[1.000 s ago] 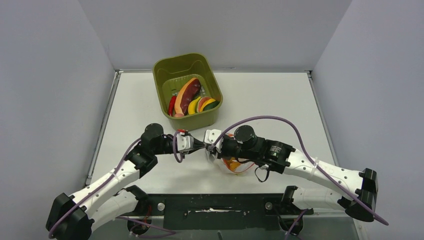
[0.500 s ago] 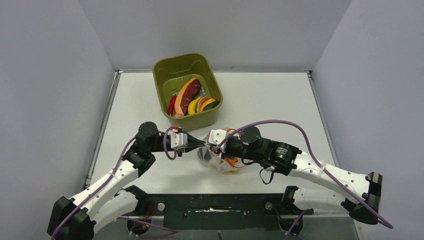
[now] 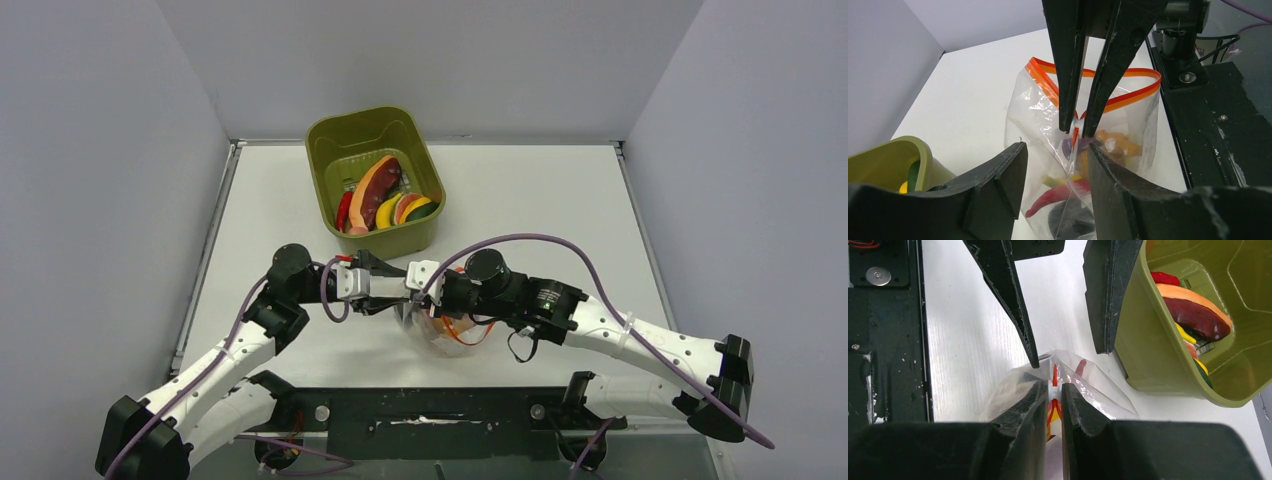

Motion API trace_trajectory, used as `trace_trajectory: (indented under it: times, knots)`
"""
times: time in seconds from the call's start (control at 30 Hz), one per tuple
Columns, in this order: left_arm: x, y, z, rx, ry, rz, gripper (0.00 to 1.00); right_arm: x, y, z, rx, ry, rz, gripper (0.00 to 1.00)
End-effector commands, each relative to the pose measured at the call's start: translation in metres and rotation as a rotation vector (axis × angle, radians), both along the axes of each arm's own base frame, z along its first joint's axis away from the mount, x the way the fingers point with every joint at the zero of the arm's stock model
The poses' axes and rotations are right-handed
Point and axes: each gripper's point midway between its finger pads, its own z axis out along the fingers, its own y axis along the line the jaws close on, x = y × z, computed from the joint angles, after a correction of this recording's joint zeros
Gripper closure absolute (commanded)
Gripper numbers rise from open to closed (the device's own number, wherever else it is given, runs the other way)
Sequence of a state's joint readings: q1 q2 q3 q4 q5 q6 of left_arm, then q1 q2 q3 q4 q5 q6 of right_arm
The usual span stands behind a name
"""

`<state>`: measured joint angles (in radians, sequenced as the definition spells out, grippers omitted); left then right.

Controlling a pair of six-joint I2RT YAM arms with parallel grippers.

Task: Place the food in the zip-top bag and seal the zipper
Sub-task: Zip the zipper food storage bag at the center of the board.

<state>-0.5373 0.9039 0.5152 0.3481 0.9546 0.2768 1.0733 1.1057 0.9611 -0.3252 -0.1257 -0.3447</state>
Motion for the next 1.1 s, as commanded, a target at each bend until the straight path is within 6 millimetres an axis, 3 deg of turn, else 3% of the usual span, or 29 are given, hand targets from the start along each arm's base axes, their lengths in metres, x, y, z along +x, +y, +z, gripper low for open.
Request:
trace_trajectory:
  times: [0.0,0.17,0.3,0.37,0.4,0.47,0.83,1.07]
  knots:
    - [-0.006,-0.003,0.019,-0.018,-0.088,-0.062,0.53,0.003,0.014,0.046,0.126,-0.068,0.031,1.0]
    - [-0.006,-0.004,0.013,-0.002,-0.08,-0.073,0.55,0.003,0.017,0.048,0.132,-0.063,0.039,1.0]
    - [-0.004,-0.006,0.011,0.005,-0.078,-0.081,0.62,0.001,0.02,0.047,0.137,-0.056,0.05,1.0]
    - [-0.005,-0.007,0.011,0.006,-0.077,-0.093,0.75,0.0,0.022,0.048,0.14,-0.05,0.055,1.0]
    - [-0.004,-0.008,0.011,0.007,-0.077,-0.094,0.89,0.0,0.022,0.048,0.142,-0.049,0.057,1.0]
    - [-0.003,-0.008,0.012,0.006,-0.08,-0.091,1.0,0.0,0.022,0.049,0.144,-0.046,0.059,1.0]
    - [0.0,0.0,0.046,-0.052,-0.086,-0.003,1.0,0.007,-0.001,0.03,0.087,0.004,-0.012,1.0]
    - [0.009,0.012,0.064,-0.07,-0.153,0.099,1.0,0.018,-0.021,0.031,0.084,0.023,-0.065,1.0]
